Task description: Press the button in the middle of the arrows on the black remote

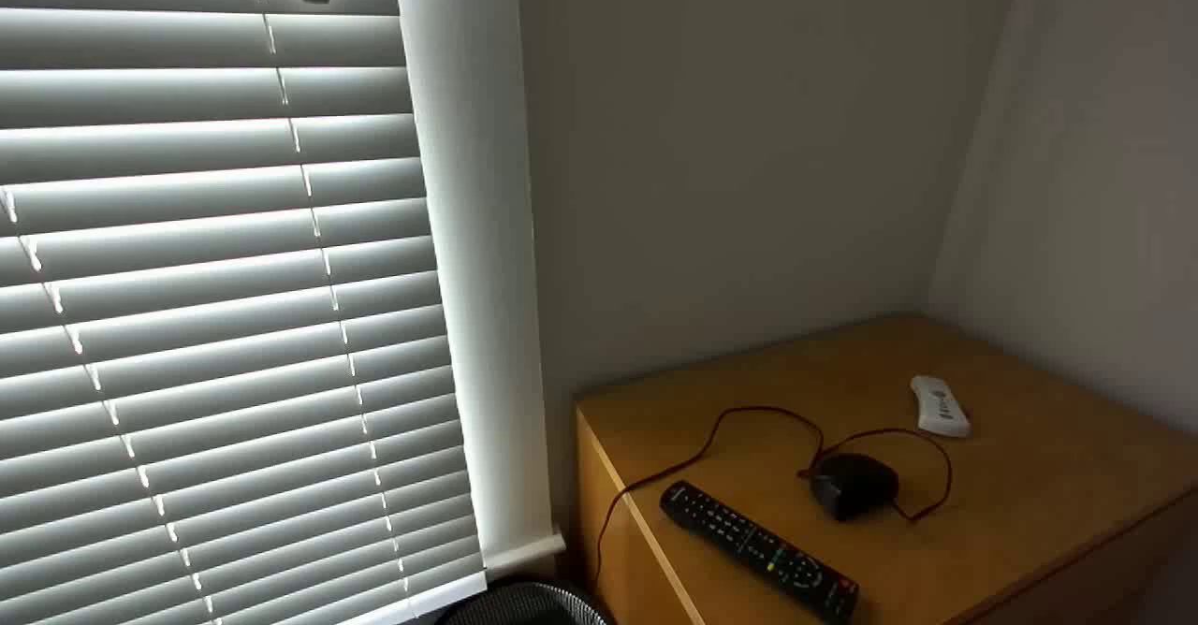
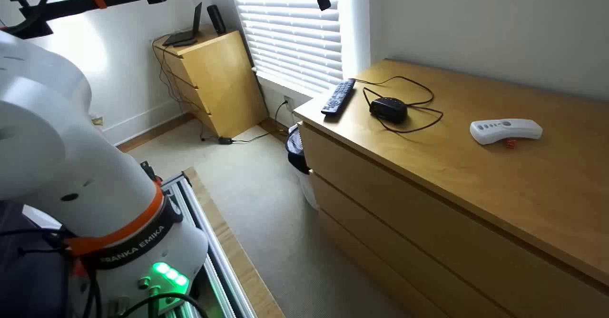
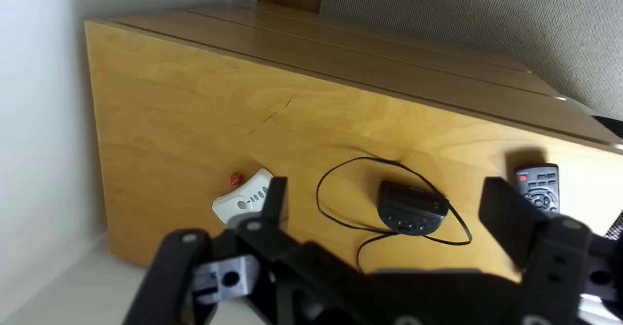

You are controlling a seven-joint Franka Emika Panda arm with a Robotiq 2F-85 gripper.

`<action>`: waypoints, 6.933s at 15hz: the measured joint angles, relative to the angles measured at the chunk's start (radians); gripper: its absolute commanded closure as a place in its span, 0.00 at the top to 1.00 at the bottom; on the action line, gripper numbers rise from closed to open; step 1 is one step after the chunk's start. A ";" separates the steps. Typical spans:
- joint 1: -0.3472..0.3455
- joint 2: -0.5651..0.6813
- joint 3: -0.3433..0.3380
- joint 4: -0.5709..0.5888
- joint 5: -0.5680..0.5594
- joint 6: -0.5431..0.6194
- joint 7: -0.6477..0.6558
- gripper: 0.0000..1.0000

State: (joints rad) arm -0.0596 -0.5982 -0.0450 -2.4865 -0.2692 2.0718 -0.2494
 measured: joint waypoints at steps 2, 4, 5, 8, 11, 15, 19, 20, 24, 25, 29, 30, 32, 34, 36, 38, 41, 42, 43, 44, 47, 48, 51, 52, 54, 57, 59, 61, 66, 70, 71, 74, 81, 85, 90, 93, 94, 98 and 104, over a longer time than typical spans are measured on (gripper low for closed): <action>0.000 0.000 0.000 0.000 0.000 0.000 0.000 1.00; 0.000 0.000 0.000 0.000 0.000 0.000 0.000 1.00; 0.000 0.000 0.000 0.000 0.000 0.000 0.000 1.00; 0.000 0.000 0.000 0.000 0.000 0.000 0.000 1.00; 0.000 0.000 0.000 0.000 0.000 0.000 0.000 1.00; 0.079 0.000 0.005 -0.011 0.052 0.000 -0.056 1.00; 0.219 0.005 0.022 -0.052 0.161 0.034 -0.135 1.00; 0.245 0.011 0.019 -0.066 0.189 0.060 -0.167 1.00; 0.319 0.054 -0.041 -0.118 0.318 0.175 -0.343 1.00; 0.331 0.070 -0.064 -0.128 0.349 0.201 -0.400 1.00; 0.367 0.139 -0.144 -0.145 0.504 0.249 -0.665 1.00; 0.373 0.156 -0.155 -0.145 0.548 0.250 -0.728 1.00; 0.381 0.187 -0.166 -0.146 0.637 0.250 -0.845 1.00; 0.374 0.214 -0.160 -0.146 0.683 0.249 -0.906 1.00; 0.360 0.217 -0.144 -0.141 0.683 0.249 -0.906 1.00; 0.355 0.217 -0.139 -0.138 0.683 0.249 -0.906 1.00; 0.353 0.217 -0.137 -0.137 0.683 0.249 -0.906 1.00; 0.353 0.217 -0.137 -0.137 0.683 0.249 -0.906 1.00; 0.353 0.217 -0.137 -0.137 0.683 0.249 -0.906 1.00; 0.349 0.217 -0.133 -0.137 0.683 0.249 -0.906 1.00; 0.347 0.234 -0.110 -0.137 0.688 0.252 -0.938 1.00; 0.350 0.248 -0.099 -0.138 0.695 0.264 -0.960 0.75; 0.360 0.305 -0.063 -0.146 0.728 0.360 -1.043 0.58; 0.363 0.329 -0.054 -0.147 0.751 0.408 -1.073 0.51; 0.369 0.378 -0.049 -0.147 0.821 0.502 -1.145 0.35; 0.371 0.443 -0.046 -0.139 0.954 0.609 -1.269 0.11; 0.380 0.480 -0.049 -0.126 1.042 0.651 -1.337 0.00; 0.390 0.510 -0.049 -0.110 1.137 0.666 -1.401 0.00; 0.399 0.583 -0.047 -0.067 1.298 0.679 -1.516 0.00; 0.399 0.638 -0.047 -0.038 1.379 0.694 -1.575 0.00; 0.399 0.649 -0.047 -0.031 1.396 0.694 -1.585 0.00; 0.399 0.682 -0.046 -0.014 1.439 0.696 -1.613 0.00; 0.399 0.740 -0.039 0.013 1.517 0.715 -1.680 0.01; 0.399 0.749 -0.032 0.024 1.527 0.715 -1.694 0.01; 0.399 0.749 -0.032 0.025 1.529 0.715 -1.699 0.01; 0.399 0.749 -0.032 0.025 1.529 0.715 -1.700 0.00; 0.399 0.749 -0.032 0.026 1.529 0.715 -1.696 0.00; 0.399 0.749 -0.032 0.031 1.529 0.715 -1.688 0.00; 0.398 0.769 -0.032 0.052 1.529 0.715 -1.684 0.00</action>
State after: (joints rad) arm 0.3386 0.1710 -0.0766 -2.4349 1.2594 2.7868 -1.9330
